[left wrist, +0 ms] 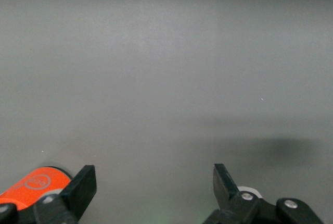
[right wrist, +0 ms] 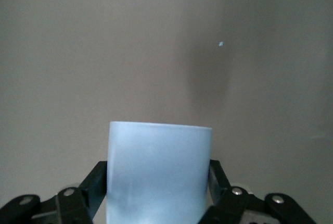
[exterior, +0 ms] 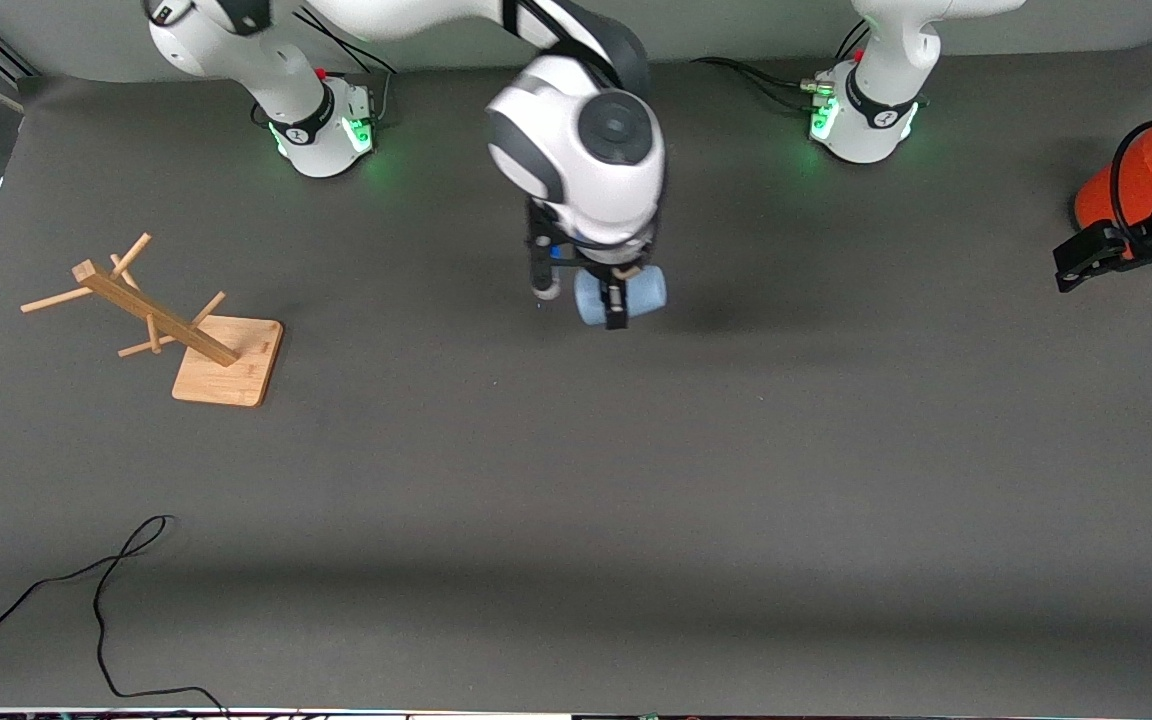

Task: Rotate and upright cup with both arms
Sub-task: 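Carry the blue cup to mid-table and lower it with the right gripper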

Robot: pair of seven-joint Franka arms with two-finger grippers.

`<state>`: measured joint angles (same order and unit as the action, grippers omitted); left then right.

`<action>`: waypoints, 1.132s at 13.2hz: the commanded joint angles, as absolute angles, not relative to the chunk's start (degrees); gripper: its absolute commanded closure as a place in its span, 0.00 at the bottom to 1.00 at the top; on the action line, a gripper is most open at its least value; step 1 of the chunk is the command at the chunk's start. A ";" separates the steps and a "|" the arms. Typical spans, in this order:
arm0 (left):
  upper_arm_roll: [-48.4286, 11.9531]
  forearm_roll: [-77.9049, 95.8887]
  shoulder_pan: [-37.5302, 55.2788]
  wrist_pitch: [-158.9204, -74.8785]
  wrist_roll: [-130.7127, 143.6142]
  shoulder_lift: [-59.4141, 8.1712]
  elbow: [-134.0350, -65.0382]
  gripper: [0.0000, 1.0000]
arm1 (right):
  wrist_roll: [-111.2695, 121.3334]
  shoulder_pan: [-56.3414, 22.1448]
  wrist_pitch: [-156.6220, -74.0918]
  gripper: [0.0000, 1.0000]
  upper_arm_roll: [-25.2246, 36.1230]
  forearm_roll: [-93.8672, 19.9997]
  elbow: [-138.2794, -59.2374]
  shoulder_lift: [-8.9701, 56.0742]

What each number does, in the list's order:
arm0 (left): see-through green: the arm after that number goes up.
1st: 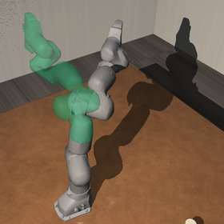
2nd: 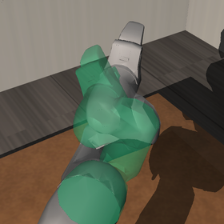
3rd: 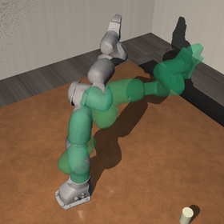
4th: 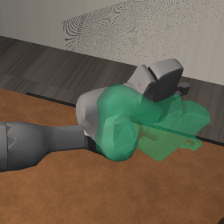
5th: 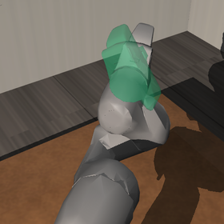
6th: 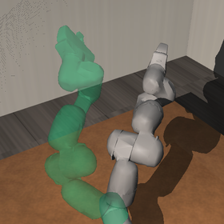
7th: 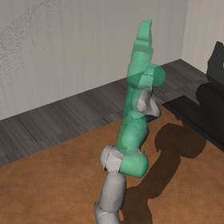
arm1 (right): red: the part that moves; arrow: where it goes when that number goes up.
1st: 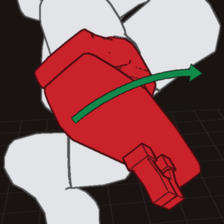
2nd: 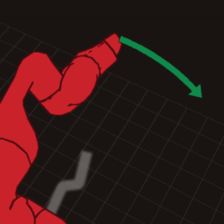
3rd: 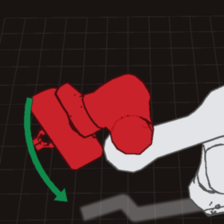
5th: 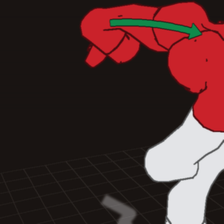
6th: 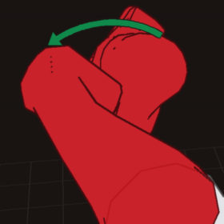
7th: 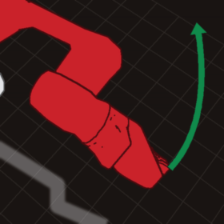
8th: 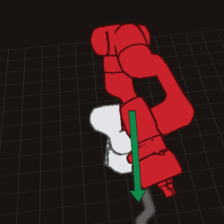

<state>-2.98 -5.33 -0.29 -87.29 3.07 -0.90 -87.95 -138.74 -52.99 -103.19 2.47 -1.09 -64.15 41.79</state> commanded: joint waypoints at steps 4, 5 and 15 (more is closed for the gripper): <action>-2.72 -4.66 -0.18 -86.49 1.93 -1.05 -87.36 0.00 | -149.76 -58.00 -109.68 0.66 3.25 3.78 -58.27 55.09; -2.72 -4.66 -0.18 -86.57 1.93 -1.05 -87.36 0.00 | -150.55 -58.09 -110.56 0.66 3.25 4.65 -58.27 56.33; -2.72 -4.57 -0.18 -86.22 1.93 -0.79 -87.28 0.00 | -151.26 -58.71 -112.76 0.00 3.25 6.24 -58.27 60.29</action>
<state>-2.98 -5.22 -0.30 -87.29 2.86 -0.98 -87.96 -149.33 -57.85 -112.75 2.61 5.03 -60.60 59.04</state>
